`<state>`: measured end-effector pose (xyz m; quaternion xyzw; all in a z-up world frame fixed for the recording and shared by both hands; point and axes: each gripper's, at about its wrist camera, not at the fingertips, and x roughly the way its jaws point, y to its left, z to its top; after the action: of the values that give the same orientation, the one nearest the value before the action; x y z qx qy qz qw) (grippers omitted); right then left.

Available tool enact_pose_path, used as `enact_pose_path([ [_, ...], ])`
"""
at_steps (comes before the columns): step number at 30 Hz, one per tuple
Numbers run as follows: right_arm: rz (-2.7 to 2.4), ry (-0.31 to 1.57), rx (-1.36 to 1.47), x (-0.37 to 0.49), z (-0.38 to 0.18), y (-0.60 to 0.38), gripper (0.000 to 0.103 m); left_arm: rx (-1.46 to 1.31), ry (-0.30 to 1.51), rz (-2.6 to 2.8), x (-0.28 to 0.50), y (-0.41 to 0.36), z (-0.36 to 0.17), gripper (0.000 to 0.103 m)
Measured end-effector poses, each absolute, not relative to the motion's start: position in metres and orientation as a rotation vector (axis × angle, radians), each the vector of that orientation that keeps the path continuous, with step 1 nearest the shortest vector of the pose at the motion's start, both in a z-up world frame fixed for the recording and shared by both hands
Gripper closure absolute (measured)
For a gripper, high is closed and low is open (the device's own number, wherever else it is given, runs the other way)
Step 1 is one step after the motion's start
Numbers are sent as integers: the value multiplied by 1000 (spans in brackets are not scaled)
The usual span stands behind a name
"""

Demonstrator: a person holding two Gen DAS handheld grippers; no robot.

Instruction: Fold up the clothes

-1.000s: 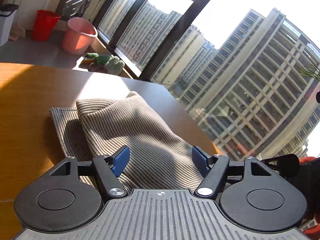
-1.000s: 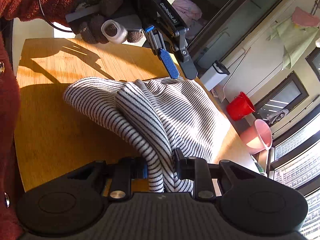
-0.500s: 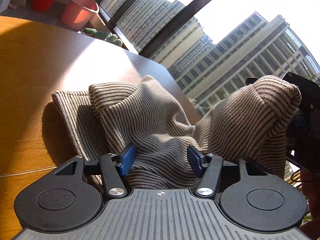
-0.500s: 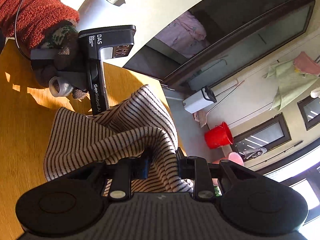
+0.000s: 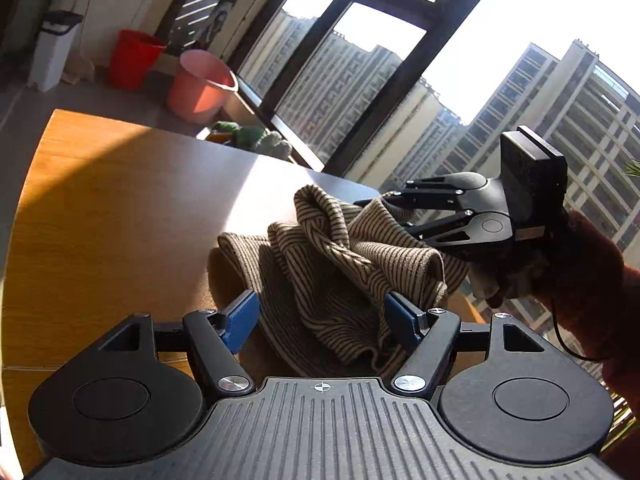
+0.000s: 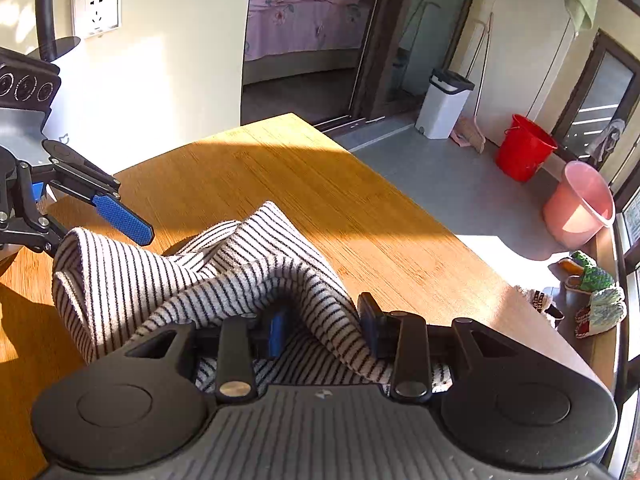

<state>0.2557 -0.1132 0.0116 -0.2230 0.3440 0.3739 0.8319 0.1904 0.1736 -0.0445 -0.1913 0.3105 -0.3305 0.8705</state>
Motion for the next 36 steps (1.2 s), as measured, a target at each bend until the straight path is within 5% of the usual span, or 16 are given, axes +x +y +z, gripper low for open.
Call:
enact_pose_path([
  [3, 788, 738, -382, 260, 8, -127, 66, -373, 555, -759, 169, 170, -24, 6],
  [13, 775, 720, -274, 251, 14, -149, 63, 107, 557, -656, 178, 60, -16, 5],
  [18, 732, 717, -243, 255, 8, -158, 50, -18, 498, -401, 208, 85, 1, 6],
  [23, 718, 702, -230, 257, 1, -159, 48, -209, 479, -418, 210, 120, 17, 8],
  [29, 651, 643, -220, 250, 5, -162, 46, -112, 512, -681, 197, 83, 0, 7],
  [32, 572, 566, -207, 233, 17, -171, 21, -37, 557, -654, 198, 65, -18, 9],
  [33, 545, 541, -203, 228, 21, -174, 1, -42, 576, -639, 203, 64, -23, 9],
  [36, 466, 464, -189, 211, 33, -183, 0, -111, 622, -611, 218, 67, -30, 8],
])
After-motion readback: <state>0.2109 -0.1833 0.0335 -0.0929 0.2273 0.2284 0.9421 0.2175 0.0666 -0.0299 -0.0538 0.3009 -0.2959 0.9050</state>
